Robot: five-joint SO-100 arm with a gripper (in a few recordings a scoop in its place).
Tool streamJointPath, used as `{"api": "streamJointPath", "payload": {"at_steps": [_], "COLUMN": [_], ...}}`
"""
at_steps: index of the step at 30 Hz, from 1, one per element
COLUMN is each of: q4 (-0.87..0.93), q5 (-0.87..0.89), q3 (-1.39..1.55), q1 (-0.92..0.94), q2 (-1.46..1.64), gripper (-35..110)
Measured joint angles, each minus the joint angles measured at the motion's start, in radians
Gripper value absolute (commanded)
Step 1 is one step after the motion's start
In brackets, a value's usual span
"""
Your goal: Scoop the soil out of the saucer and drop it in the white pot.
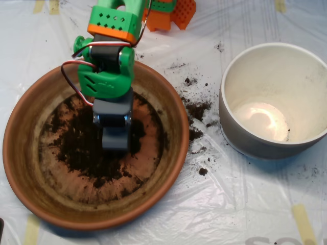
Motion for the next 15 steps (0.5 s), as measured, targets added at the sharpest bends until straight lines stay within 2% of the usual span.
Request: {"api": "streamJointPath", "payload": {"at_steps": [15], "q4": [0.031], "q5": [0.005], "q3": [0.005], "q1": [-0.103], "q2": [0.140], "gripper": [0]}}
